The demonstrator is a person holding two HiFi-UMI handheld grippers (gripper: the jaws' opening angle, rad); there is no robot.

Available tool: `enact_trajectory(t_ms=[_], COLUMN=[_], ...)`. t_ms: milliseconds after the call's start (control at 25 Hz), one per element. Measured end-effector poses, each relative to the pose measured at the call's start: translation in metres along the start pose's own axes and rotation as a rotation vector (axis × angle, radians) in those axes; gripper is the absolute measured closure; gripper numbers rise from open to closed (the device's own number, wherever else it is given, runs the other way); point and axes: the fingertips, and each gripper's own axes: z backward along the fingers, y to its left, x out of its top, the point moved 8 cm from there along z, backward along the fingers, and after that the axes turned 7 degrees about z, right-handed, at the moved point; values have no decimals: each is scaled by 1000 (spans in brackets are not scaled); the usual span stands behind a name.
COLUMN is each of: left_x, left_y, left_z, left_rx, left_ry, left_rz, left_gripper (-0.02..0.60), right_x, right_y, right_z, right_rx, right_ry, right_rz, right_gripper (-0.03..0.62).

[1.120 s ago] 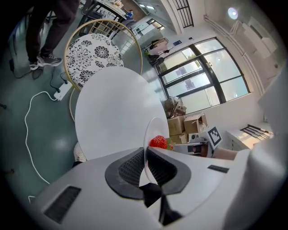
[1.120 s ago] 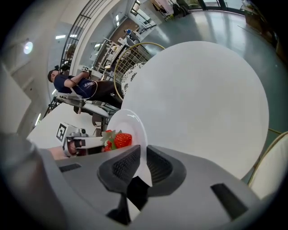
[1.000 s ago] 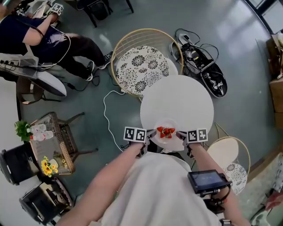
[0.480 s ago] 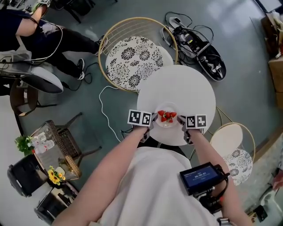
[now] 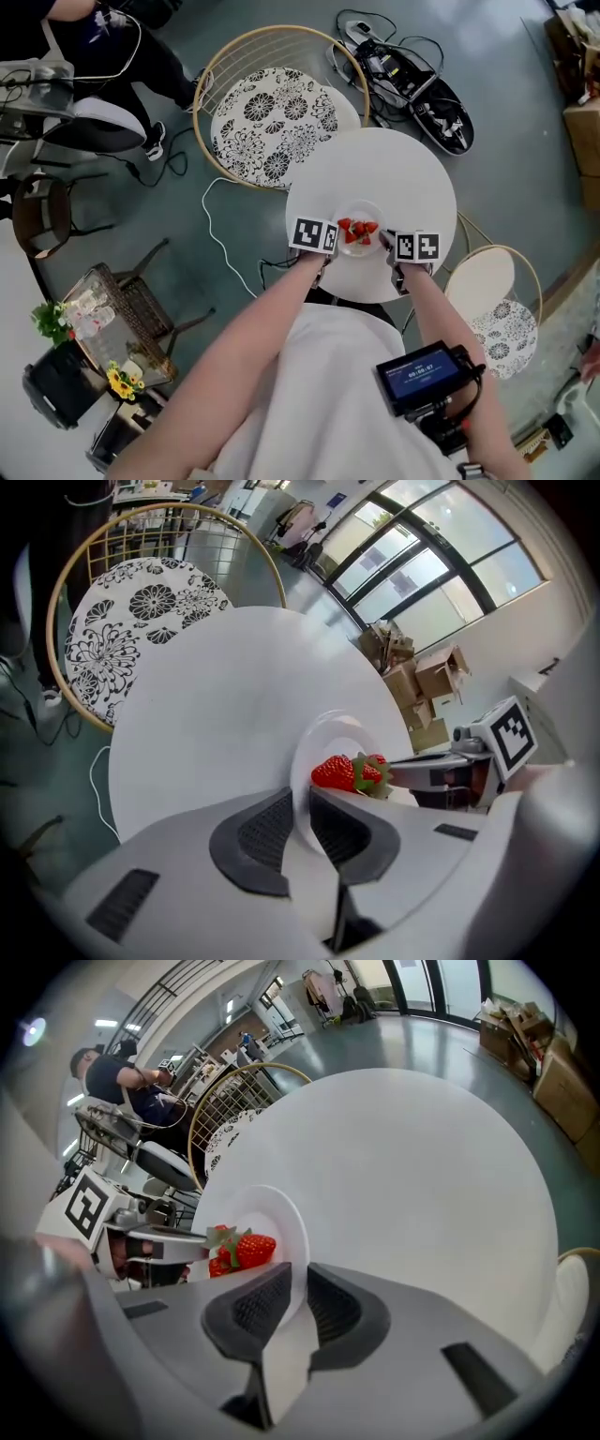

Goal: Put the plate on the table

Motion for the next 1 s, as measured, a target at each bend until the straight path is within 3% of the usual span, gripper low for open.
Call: enact_trajectory(t_ms=[240,560,1000], left_x=[-4,-10,-59], left_y=[1,8,20], left_z=[-2,11,40], left_rx=[-16,-73,-177], left_ry=[5,-39,-212], left_rz=[-69,-41,-24], left_gripper=[526,431,428], right_x=[-2,-7,-47], right_y=[3,-3,-20], right_z=[-1,13,65], right_rx=[-81,-171,-217], right_ry=[17,-27,-102], right_rz=[62,99,122], right_gripper=[548,507,507])
